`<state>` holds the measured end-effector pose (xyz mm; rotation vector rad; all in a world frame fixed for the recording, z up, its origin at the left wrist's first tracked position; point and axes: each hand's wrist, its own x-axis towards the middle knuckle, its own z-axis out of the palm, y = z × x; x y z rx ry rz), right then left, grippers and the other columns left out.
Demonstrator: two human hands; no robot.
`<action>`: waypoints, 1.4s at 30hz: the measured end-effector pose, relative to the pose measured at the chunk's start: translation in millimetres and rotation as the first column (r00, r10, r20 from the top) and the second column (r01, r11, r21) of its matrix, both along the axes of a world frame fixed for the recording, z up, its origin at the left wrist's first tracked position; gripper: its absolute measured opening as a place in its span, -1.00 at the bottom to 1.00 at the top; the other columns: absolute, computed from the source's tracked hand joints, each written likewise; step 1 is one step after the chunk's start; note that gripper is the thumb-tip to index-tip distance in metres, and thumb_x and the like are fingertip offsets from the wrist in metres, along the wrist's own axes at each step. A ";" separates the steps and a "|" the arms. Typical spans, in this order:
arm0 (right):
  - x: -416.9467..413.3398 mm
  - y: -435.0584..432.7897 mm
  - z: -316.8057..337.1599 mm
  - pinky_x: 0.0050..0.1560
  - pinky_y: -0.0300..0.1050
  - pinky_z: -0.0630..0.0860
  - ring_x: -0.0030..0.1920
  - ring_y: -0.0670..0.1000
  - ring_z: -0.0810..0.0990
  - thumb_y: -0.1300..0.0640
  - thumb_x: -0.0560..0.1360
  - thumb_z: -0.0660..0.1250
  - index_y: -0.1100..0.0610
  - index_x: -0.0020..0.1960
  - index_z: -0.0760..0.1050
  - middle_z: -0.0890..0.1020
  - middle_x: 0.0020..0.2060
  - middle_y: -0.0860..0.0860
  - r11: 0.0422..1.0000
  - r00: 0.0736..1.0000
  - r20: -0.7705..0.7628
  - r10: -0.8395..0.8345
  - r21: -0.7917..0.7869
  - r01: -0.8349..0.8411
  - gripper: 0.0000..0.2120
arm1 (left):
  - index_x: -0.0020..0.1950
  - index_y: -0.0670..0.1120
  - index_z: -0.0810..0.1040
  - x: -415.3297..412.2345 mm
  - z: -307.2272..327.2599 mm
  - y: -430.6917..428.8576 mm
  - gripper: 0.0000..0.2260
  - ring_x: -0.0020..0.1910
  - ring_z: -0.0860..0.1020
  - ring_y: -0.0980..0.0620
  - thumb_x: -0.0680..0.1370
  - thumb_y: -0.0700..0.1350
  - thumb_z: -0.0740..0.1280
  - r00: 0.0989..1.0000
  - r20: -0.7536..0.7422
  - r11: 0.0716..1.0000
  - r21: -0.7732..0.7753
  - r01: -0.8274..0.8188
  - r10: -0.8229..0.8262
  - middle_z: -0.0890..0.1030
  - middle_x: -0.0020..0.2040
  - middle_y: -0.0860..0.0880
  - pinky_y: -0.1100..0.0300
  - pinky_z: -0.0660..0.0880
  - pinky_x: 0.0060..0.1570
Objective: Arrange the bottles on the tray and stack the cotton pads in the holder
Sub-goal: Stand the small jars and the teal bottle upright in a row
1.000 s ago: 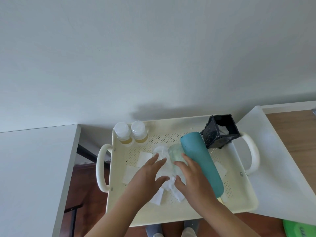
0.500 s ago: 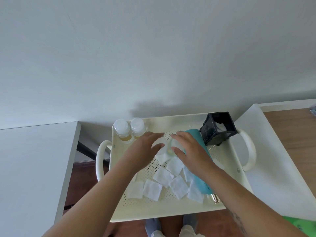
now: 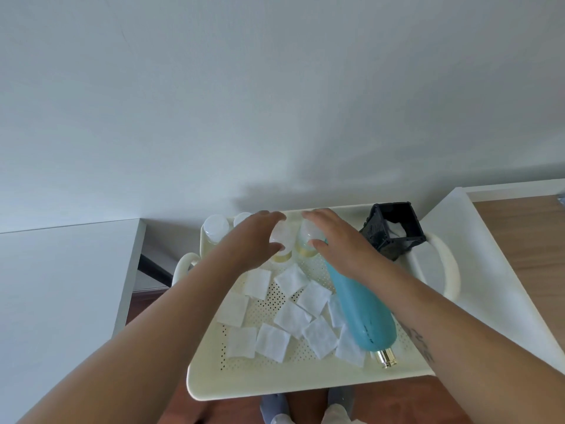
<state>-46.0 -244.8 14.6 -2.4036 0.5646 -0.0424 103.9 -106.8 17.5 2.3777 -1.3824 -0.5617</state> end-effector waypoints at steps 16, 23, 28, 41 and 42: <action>36.4 -23.3 -19.2 0.21 -0.24 0.27 0.32 -0.02 0.41 0.27 0.52 0.25 0.02 0.44 0.29 0.35 0.40 -0.06 0.997 0.998 -0.023 0.058 0.053 -0.057 -0.49 | 0.36 0.04 0.41 28.5 0.7 -30.2 -0.51 0.27 0.40 -0.07 0.46 0.03 0.44 0.989 0.145 0.992 0.125 -0.009 -0.009 0.57 0.24 -0.02 0.08 0.23 0.22; 27.8 -15.9 -20.8 0.31 -0.19 0.30 0.41 -0.04 0.31 0.24 0.52 0.28 -0.02 0.47 0.24 0.25 0.45 -0.04 0.996 0.999 0.005 0.043 0.073 -0.043 -0.44 | 0.41 0.06 0.36 27.7 -1.0 -21.3 -0.49 0.33 0.41 -0.04 0.49 0.00 0.43 0.994 0.108 0.990 0.139 -0.010 -0.005 0.50 0.35 0.01 0.05 0.23 0.33; 24.7 -7.4 -21.6 0.17 -0.15 0.41 0.24 0.01 0.45 0.19 0.55 0.26 0.05 0.45 0.27 0.35 0.35 -0.01 0.999 0.998 0.050 -0.031 0.016 0.030 -0.52 | 0.43 0.05 0.35 24.7 -1.6 -16.5 -0.47 0.34 0.42 -0.03 0.50 0.00 0.41 0.993 0.114 0.994 0.107 -0.001 -0.011 0.49 0.37 0.02 0.05 0.21 0.35; 1.5 10.1 -18.7 0.29 -0.27 0.29 0.42 -0.04 0.29 0.14 0.56 0.27 -0.01 0.50 0.19 0.25 0.46 -0.03 0.994 0.991 0.087 -0.106 0.003 0.106 -0.45 | 0.51 0.06 0.24 11.4 -3.4 -10.9 -0.37 0.42 0.33 -0.04 0.49 0.06 0.40 0.981 0.192 1.000 -0.026 0.012 -0.007 0.38 0.47 0.03 0.01 0.19 0.40; -6.1 14.1 -18.5 0.32 -0.27 0.27 0.42 -0.04 0.29 0.14 0.56 0.27 0.00 0.50 0.21 0.28 0.44 -0.03 0.991 0.986 0.101 -0.134 -0.004 0.135 -0.46 | 0.52 0.07 0.24 7.5 -3.1 -11.5 -0.36 0.44 0.32 -0.04 0.49 0.07 0.40 0.978 0.207 0.999 -0.043 0.023 -0.014 0.36 0.48 0.03 0.00 0.19 0.41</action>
